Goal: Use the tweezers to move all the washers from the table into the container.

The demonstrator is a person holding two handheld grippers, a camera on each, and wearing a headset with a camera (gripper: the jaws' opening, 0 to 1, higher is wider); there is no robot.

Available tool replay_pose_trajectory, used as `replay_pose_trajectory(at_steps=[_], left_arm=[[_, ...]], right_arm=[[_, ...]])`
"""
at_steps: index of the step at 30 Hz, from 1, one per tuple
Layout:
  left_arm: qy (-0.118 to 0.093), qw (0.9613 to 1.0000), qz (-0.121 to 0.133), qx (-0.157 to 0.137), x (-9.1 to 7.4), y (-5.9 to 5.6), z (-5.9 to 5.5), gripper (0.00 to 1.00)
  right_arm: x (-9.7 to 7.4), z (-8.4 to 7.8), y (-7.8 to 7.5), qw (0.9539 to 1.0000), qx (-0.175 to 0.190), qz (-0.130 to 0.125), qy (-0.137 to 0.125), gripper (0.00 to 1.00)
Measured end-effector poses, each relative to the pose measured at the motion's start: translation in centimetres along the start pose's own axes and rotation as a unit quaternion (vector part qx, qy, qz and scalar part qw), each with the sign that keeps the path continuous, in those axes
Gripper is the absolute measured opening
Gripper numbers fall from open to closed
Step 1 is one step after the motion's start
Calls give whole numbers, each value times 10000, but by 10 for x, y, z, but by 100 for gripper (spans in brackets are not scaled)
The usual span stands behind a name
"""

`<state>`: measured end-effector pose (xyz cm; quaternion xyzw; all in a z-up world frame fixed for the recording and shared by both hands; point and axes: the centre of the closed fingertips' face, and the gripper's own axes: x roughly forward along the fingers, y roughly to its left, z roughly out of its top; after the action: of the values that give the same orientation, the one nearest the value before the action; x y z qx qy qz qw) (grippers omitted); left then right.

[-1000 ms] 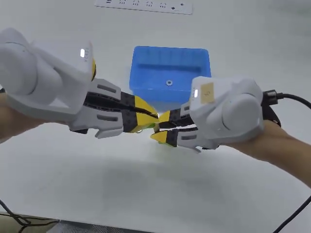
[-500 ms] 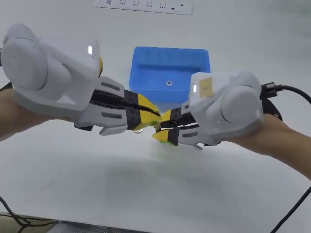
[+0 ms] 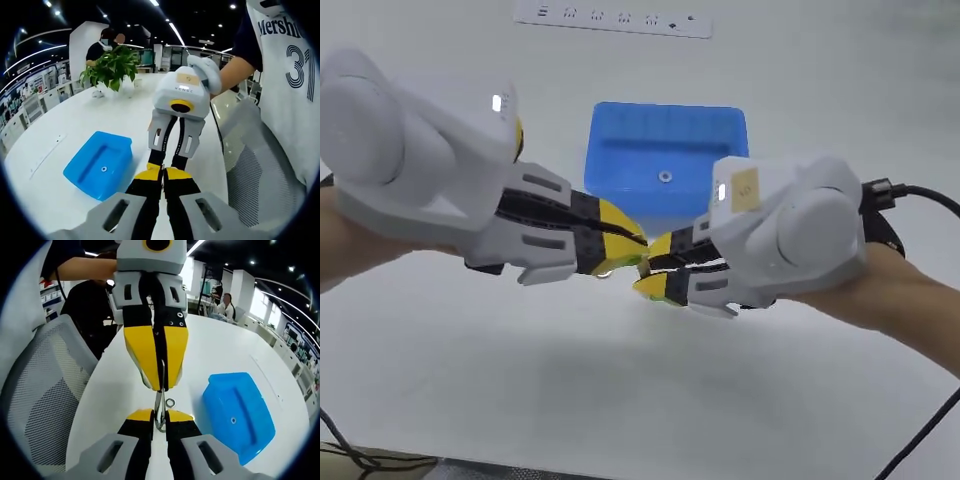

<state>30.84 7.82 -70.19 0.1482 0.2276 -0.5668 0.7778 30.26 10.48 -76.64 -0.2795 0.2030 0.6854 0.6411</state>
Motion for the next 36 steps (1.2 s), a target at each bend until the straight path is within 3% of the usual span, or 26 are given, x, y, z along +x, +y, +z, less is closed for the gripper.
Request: replay_pose_trajectory(at_steps=[5,7,12,15,17,20,29,33,36], left_arm=[[1,10000,12,78,-7,2,9,5],[-33,9996,97,268,-12,4,15,5],[-122,9990,156,394,-19,5,36,5],[-146,9973,300,657,-24,16,42,5],[-212,9975,307,602,-27,21,47,5],[-242,9968,369,671,-30,33,50,5],[-325,9939,406,976,-34,57,75,5],[-409,9930,420,1025,-33,67,82,5],[-381,9924,407,1098,-29,76,80,5]], right_arm=[[-6,9,-3,9999,-117,-64,-28,10],[-9,14,-6,9998,-147,-112,-54,10],[-22,31,-18,9991,-309,-252,-159,10],[-28,40,-29,9981,-449,-366,-209,10],[-31,45,-36,9979,-423,-417,-259,10],[-35,51,-46,9969,-559,-506,-230,10],[-47,66,-75,9942,-721,-747,-291,10],[-51,65,-90,9931,-742,-857,-292,10],[-50,62,-97,9928,-745,-895,-276,10]])
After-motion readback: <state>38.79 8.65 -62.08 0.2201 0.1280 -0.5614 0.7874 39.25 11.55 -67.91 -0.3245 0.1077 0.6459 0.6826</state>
